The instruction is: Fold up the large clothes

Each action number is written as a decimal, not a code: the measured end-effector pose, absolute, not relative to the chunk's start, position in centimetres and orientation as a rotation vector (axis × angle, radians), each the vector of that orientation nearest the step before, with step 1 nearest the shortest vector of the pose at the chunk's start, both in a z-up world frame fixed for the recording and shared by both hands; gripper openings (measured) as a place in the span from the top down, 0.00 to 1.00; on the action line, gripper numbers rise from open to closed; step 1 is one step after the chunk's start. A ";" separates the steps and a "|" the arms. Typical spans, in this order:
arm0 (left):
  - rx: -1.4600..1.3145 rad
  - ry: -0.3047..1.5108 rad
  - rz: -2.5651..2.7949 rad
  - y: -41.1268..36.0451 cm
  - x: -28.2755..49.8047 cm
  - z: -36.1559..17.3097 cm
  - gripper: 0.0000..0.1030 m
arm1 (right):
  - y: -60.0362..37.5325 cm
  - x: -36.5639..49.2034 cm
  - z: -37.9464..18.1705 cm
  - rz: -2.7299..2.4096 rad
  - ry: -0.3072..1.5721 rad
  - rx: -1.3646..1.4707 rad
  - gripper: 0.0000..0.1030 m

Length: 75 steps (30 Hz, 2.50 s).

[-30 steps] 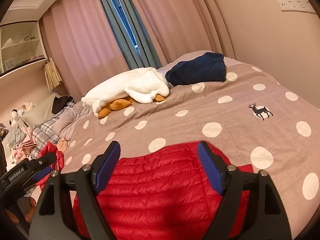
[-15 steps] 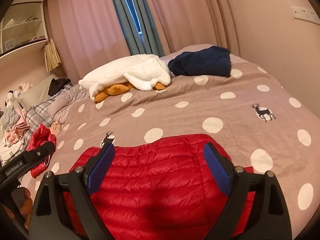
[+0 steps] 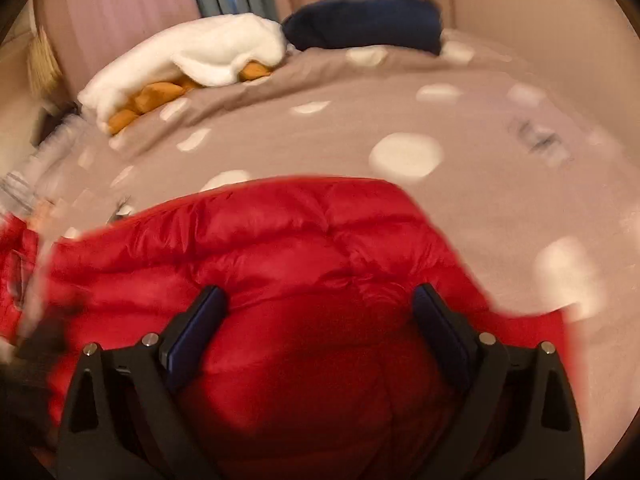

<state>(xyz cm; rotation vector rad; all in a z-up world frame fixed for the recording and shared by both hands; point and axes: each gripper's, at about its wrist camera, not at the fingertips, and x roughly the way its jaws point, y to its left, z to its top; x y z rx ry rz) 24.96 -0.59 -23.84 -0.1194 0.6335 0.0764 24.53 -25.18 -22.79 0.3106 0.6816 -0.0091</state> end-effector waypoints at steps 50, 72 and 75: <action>-0.106 0.655 0.128 -0.2 24.2 -23.6 0.12 | -23.6 24.5 -23.6 -0.080 0.690 0.204 0.04; -0.474 0.684 0.083 10.8 19.8 -26.8 0.00 | -23.7 18.8 -23.7 0.086 0.581 0.104 0.00; -0.455 0.678 0.094 10.2 20.0 -26.9 0.00 | -22.8 19.2 -23.7 0.053 0.592 0.049 0.00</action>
